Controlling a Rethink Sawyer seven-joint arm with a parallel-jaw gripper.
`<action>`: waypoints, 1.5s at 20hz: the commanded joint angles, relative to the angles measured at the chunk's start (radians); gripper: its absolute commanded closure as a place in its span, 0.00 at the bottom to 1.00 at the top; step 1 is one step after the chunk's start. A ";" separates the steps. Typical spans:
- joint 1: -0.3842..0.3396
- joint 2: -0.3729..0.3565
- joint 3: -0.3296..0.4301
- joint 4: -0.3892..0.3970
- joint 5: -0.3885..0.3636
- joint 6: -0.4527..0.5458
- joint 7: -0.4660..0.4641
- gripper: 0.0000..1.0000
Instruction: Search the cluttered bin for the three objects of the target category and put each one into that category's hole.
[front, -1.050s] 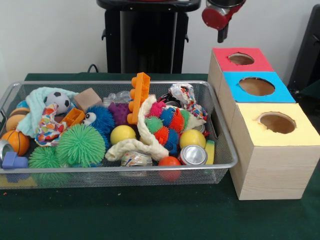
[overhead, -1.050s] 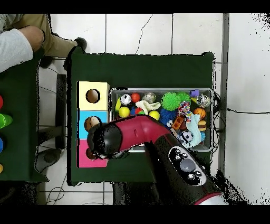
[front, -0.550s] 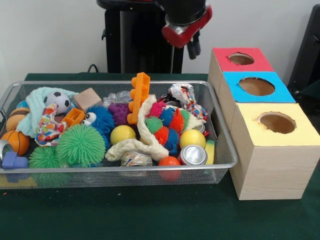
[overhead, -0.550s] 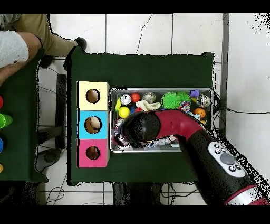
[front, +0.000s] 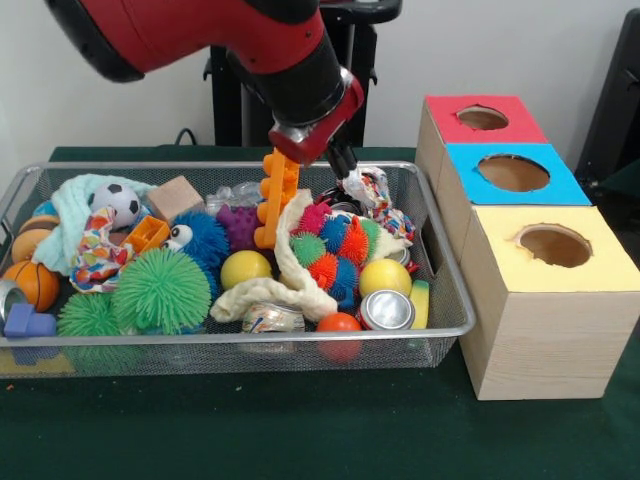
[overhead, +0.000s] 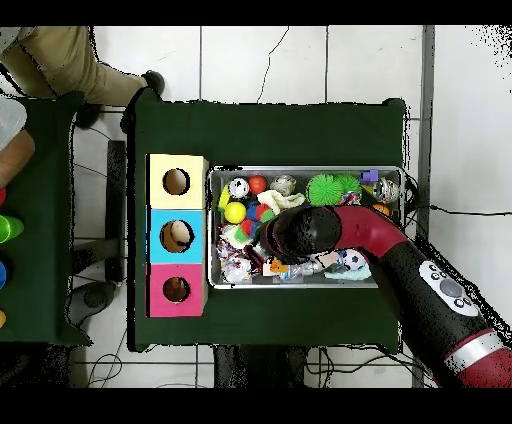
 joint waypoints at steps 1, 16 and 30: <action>0.026 0.150 0.051 -0.237 -0.094 0.099 -0.400 1.00; -0.023 0.237 0.069 -0.337 -0.137 0.140 -0.603 1.00; -0.041 0.138 0.073 -0.377 -0.132 0.275 -0.724 1.00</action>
